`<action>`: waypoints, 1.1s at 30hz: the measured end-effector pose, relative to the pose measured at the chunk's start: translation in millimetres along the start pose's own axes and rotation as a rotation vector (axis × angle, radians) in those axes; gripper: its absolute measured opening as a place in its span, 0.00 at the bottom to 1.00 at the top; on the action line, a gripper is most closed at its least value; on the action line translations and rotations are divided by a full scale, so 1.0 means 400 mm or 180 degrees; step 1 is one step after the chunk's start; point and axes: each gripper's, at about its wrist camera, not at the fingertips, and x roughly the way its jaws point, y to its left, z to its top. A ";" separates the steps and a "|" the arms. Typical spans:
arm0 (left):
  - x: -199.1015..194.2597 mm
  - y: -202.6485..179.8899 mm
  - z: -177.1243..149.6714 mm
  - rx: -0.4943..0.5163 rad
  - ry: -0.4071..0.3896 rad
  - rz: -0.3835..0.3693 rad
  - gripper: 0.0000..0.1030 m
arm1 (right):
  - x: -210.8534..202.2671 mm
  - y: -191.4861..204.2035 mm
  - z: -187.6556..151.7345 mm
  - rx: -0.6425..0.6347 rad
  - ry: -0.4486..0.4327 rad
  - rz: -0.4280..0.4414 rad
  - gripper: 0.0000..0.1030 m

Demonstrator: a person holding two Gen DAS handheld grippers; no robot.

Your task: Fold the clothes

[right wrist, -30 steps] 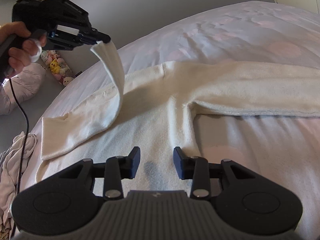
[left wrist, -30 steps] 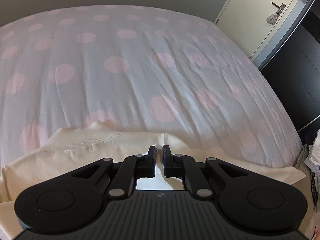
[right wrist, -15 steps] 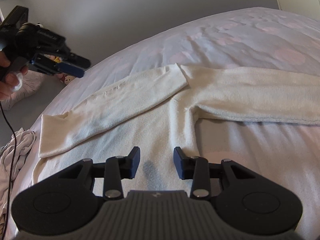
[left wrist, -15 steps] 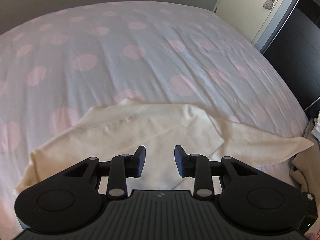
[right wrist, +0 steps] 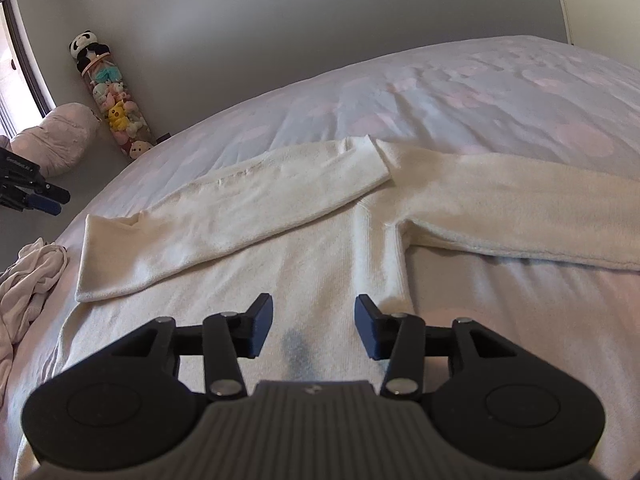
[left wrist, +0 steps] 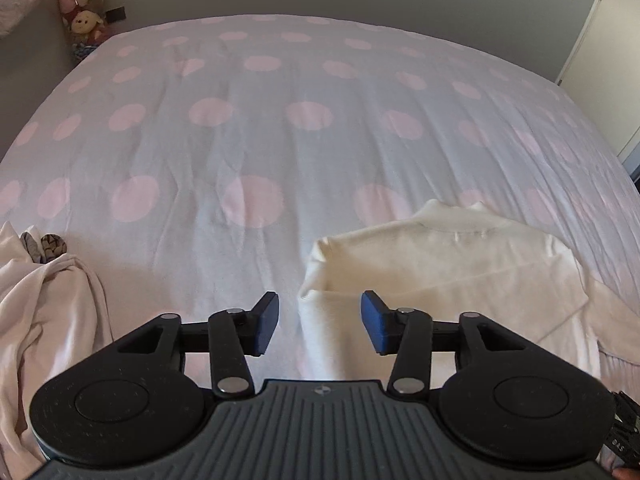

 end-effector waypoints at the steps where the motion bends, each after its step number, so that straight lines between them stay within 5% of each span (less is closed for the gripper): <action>1: 0.014 0.000 0.012 0.0026 0.0028 -0.0008 0.43 | 0.002 0.005 -0.001 -0.0030 0.0003 -0.0005 0.51; 13: 0.237 -0.024 0.064 0.0350 0.0784 0.0125 0.45 | 0.026 0.017 -0.013 -0.0131 -0.0033 0.0047 0.51; 18: 0.266 -0.011 0.060 0.0443 0.1036 0.0238 0.09 | 0.030 0.015 -0.010 -0.0090 -0.0038 0.0062 0.51; 28: 0.298 0.057 0.067 0.0417 0.0935 0.0497 0.04 | 0.030 0.017 -0.015 -0.0109 -0.0009 0.0060 0.52; 33: 0.250 0.076 0.084 0.0388 0.0557 0.0689 0.13 | 0.032 0.018 -0.016 -0.0131 -0.0009 0.0057 0.52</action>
